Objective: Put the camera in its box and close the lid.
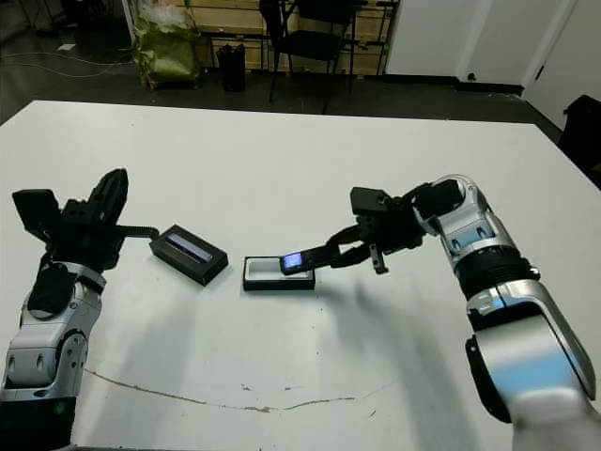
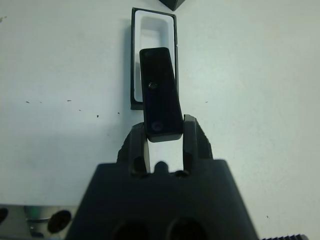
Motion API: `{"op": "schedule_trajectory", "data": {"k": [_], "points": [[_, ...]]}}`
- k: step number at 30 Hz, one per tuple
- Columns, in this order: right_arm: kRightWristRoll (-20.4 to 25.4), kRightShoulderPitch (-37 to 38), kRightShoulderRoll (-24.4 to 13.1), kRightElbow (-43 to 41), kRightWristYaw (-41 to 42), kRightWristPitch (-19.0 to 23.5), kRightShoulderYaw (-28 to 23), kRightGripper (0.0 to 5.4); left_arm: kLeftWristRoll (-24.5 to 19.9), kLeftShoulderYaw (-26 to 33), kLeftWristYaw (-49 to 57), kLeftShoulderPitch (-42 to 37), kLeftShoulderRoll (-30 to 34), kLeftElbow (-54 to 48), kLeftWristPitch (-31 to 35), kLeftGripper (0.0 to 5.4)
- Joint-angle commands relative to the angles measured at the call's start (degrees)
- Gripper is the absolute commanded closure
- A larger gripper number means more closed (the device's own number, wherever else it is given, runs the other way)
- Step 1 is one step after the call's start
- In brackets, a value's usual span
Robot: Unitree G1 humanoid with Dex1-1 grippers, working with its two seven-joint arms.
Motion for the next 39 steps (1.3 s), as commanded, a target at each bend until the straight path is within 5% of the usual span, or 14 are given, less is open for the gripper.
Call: {"op": "schedule_trajectory", "data": {"k": [1, 14, 29, 39], "points": [[-1.2, -0.9, 0.4, 1.1, -0.7, -1.2, 0.5, 5.03, 0.2, -0.2, -0.2, 1.1, 0.0, 0.8, -0.1, 5.4], [-1.7, -1.8, 1.6, 2.9, 0.1, -3.0, 0.6, 5.03, 0.3, -0.6, 0.3, 1.4, -0.5, 0.6, -0.3, 5.4], [-3.9, -5.5, 4.2, 5.2, 3.0, -0.1, 3.1, 5.03, 0.9, -1.1, 1.1, 1.6, -1.3, 0.4, -0.1, 5.4], [-5.5, -6.1, 6.8, 6.2, 2.9, -2.9, 4.8, 5.03, 0.9, -1.3, 2.1, 2.1, -1.5, -0.8, 1.0, 5.4]]}}
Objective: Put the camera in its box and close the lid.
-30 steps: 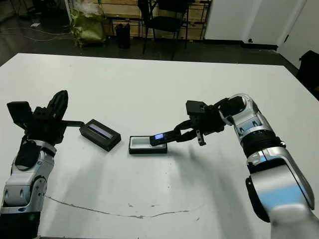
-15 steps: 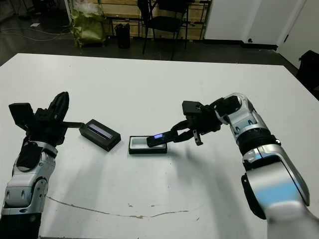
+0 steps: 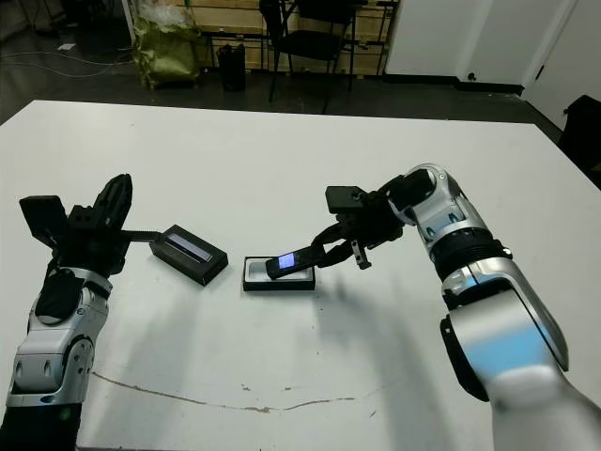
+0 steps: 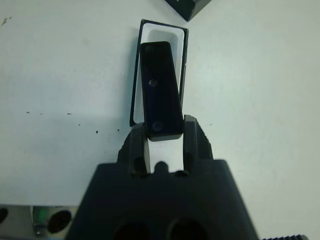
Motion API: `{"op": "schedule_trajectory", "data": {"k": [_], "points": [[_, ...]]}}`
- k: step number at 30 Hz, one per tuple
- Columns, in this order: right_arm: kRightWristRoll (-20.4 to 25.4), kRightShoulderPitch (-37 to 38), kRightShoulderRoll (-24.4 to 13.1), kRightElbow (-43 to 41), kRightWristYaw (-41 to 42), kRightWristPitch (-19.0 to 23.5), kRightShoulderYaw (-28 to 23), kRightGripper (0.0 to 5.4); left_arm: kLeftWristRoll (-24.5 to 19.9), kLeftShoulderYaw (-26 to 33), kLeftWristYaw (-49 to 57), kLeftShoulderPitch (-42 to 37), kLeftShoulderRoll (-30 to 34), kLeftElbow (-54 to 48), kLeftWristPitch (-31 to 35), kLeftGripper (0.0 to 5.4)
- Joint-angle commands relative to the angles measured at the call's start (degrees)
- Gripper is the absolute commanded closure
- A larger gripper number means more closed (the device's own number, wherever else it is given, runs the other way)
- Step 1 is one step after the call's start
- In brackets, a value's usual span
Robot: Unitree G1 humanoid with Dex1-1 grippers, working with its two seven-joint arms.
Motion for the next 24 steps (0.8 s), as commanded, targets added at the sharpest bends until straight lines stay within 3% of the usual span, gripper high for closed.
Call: {"op": "schedule_trajectory", "data": {"k": [1, 24], "points": [[-1.6, 0.4, 1.0, 0.6, 0.4, -2.1, 1.5, 5.03, 0.3, -0.1, 0.7, 0.8, -0.1, -0.2, 1.3, 5.4], [-3.7, 0.5, 2.2, 1.8, -2.3, -1.6, 2.9, 5.03, -0.2, 0.0, 0.2, 0.8, -0.4, 0.1, 0.9, 5.4]]}}
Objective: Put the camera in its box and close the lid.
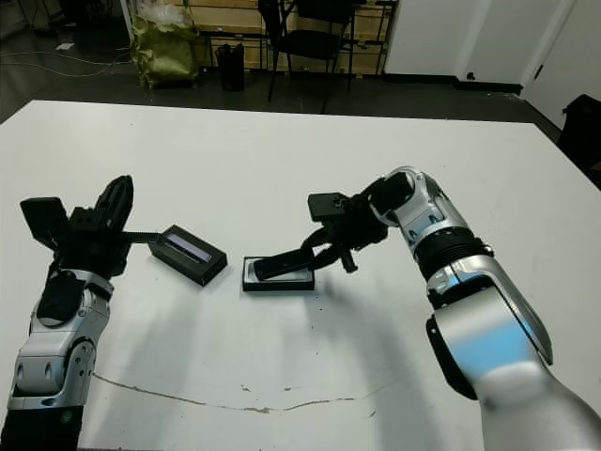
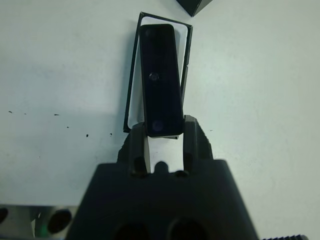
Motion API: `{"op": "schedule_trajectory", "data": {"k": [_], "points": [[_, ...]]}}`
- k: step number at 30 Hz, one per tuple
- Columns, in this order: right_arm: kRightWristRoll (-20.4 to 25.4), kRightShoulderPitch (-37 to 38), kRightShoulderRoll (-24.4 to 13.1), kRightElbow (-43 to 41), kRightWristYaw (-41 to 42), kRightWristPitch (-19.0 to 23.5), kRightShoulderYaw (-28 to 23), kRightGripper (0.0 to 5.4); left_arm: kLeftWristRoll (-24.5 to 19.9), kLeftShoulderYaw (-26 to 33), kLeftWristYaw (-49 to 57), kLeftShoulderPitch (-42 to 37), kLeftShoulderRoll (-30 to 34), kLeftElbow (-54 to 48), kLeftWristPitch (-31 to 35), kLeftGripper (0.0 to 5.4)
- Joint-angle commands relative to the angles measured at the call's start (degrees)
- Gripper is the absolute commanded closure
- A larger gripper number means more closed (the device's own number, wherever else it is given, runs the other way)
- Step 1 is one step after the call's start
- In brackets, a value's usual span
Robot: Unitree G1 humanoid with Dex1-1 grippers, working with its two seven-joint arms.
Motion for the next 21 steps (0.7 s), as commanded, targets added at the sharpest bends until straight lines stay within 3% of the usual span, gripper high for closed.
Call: {"op": "schedule_trajectory", "data": {"k": [1, 21], "points": [[-0.3, 0.7, 0.5, 0.7, 1.1, 0.4, 0.2, 5.03, 0.0, 0.0, 0.1, 0.5, 0.1, 0.6, 0.8, 5.4], [0.0, 0.9, -0.8, -2.2, 0.6, 5.7, -0.8, 5.03, -0.2, 0.1, 0.3, 0.6, -0.2, -0.4, 1.9, 5.4]]}}
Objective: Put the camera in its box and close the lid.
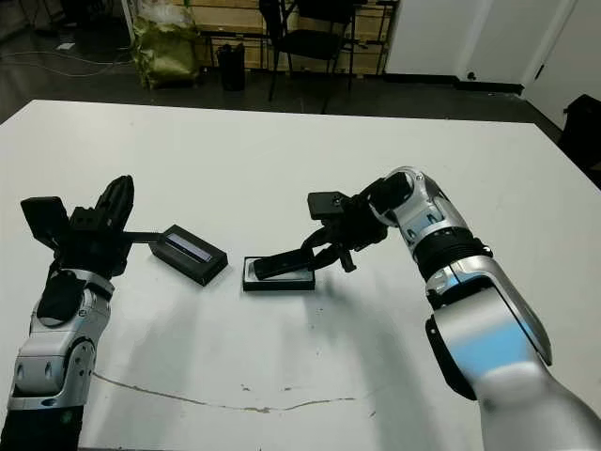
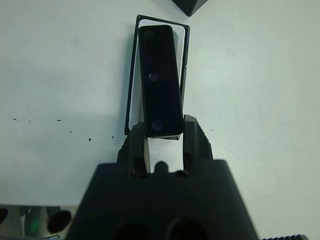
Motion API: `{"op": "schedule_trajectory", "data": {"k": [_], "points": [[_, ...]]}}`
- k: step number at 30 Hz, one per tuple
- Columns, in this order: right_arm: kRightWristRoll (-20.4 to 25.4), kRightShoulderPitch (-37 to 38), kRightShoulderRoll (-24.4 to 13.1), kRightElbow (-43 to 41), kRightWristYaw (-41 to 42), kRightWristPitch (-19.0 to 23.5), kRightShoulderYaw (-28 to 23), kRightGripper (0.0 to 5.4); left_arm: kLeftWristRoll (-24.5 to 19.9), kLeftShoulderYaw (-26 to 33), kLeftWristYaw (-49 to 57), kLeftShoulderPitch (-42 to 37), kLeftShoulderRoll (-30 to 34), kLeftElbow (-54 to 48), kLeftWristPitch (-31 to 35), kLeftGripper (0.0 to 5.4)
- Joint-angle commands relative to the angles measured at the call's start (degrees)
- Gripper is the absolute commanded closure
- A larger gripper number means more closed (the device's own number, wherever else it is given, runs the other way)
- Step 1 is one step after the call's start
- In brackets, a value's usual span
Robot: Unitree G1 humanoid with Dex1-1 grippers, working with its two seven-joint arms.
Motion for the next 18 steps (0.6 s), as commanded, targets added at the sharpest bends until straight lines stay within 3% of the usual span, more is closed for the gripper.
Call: {"op": "schedule_trajectory", "data": {"k": [1, 18], "points": [[-0.7, 0.8, -0.9, -0.8, 0.1, 1.5, 0.2, 5.03, -0.1, 0.0, 0.3, 0.6, -0.1, 0.2, 1.0, 5.4], [-1.3, 1.2, -3.7, -1.5, 0.4, 2.3, -0.1, 5.03, 0.5, -0.2, 1.2, 1.4, -0.7, -0.2, 0.9, 5.4]]}}
